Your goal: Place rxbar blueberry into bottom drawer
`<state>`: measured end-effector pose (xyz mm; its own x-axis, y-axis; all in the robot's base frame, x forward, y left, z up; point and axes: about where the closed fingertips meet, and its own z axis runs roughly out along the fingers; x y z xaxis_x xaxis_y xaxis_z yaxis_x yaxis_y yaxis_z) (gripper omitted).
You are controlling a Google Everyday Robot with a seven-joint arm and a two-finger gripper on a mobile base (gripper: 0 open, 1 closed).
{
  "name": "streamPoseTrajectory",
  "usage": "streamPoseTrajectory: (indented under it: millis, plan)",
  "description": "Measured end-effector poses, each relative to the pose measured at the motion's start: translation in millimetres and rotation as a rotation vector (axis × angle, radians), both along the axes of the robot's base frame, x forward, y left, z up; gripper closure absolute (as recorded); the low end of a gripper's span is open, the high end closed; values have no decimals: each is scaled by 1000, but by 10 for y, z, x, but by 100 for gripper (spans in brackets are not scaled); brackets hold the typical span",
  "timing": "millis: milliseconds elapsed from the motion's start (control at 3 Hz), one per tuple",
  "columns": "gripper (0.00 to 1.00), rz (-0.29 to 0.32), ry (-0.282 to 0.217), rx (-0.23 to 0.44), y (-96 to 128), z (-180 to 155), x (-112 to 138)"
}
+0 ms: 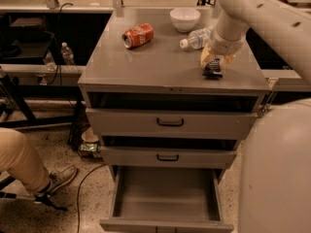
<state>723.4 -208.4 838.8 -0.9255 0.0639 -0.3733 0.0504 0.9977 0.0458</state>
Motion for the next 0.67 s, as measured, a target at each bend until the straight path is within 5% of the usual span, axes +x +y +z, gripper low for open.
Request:
streamPoseTrajectory:
  millis: [667]
  plan:
    - [100,250,-92,79,-230,513,-537]
